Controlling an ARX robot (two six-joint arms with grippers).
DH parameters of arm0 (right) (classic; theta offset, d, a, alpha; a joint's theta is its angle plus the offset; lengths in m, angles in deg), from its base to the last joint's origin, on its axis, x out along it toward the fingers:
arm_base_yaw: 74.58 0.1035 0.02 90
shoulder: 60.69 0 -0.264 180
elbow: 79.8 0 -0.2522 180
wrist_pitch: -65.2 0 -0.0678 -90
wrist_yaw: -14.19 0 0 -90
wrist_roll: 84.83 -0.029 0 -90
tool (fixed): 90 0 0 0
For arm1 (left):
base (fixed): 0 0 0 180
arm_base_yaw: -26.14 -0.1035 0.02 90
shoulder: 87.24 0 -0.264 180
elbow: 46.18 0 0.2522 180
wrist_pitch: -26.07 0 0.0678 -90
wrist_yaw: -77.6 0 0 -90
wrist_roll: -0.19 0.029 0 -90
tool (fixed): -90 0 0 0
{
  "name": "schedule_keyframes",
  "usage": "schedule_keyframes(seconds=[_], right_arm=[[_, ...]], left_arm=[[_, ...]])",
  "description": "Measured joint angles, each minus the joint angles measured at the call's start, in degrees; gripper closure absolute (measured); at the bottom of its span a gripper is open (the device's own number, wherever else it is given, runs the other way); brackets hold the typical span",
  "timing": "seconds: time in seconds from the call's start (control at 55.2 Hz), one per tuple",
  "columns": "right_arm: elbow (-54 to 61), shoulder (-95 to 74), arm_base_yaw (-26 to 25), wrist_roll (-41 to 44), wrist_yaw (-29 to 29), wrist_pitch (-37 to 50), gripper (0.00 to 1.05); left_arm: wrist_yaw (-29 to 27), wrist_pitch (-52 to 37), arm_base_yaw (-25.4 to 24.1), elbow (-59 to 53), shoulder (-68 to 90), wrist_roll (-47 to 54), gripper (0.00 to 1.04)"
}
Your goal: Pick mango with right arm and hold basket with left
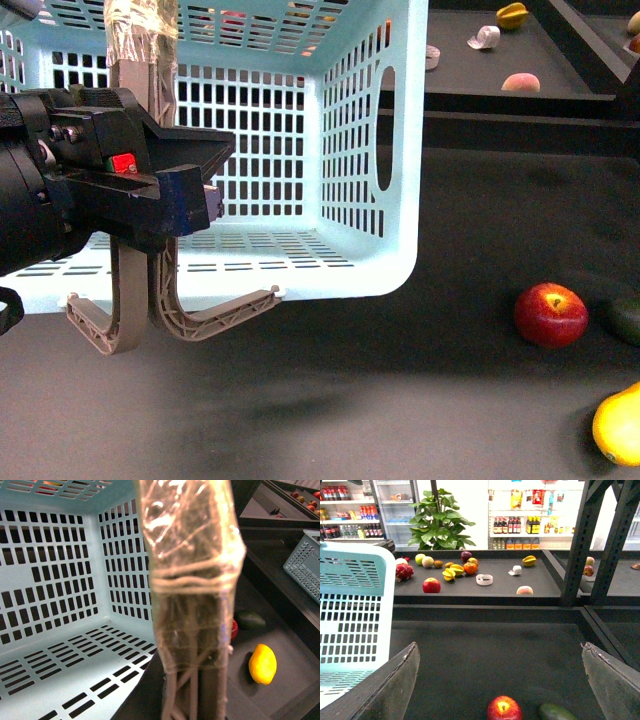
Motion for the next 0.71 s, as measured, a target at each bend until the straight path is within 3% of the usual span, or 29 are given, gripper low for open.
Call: schedule_keyframes(seconds=[0.507, 0.598, 0.707], right_arm=[[0.0, 0.0, 0.0, 0.0, 0.0, 0.0, 0.08], [-2.0, -4.4, 1.6, -2.9, 9.6, -4.4, 0.08], [-3.2, -14.0, -3.9, -3.7, 6.2, -0.9, 0.08]], left_arm=[[0.2, 0.0, 0.0, 0.0, 0.0, 0.0, 0.96], [0.2, 0.0, 0.0, 0.0, 0.0, 0.0, 0.96], [0.2, 0.0, 0.0, -0.1, 0.1, 0.0, 0.96]])
